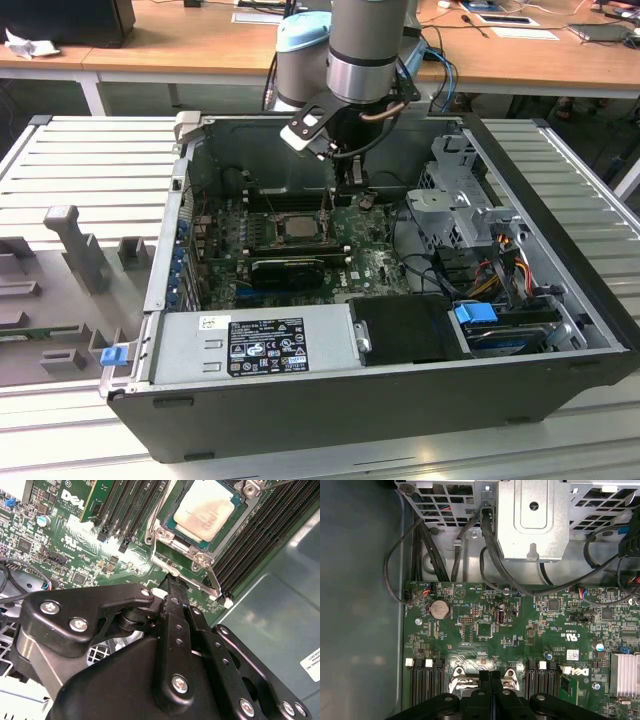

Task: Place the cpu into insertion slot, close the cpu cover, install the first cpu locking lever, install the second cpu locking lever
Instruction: 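Close the cpu cover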

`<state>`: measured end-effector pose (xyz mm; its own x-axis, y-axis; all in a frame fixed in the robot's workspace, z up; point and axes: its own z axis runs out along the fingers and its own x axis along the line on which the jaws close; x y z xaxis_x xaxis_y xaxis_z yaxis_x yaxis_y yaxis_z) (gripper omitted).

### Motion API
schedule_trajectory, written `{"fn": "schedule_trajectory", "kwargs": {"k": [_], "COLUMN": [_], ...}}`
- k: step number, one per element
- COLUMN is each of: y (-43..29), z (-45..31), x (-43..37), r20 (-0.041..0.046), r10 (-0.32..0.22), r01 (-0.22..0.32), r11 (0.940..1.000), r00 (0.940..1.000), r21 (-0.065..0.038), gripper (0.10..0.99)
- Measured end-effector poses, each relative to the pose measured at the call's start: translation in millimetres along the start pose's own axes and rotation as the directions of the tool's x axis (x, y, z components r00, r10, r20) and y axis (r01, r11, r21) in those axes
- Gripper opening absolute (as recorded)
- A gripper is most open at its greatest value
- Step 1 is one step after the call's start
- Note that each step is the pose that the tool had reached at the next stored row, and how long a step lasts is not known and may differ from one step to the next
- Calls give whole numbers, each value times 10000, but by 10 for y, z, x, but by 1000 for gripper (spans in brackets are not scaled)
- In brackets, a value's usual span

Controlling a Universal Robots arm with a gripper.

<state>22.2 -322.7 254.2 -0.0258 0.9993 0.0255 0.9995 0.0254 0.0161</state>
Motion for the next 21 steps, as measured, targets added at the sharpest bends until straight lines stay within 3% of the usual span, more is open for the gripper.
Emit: {"fn": "schedule_trajectory", "kwargs": {"k": [15,19,21], "y": [-66,-123,-155], "z": [-1,7,48], "x": [2,4,3], "r20": [-1,-3,-1], "r10": [0,-1,0], "r01": [0,1,0], "r11": [10000,10000,10000], "r00": [10000,10000,10000], "r21": [0,-2,-2], "gripper": [106,106,106]}}
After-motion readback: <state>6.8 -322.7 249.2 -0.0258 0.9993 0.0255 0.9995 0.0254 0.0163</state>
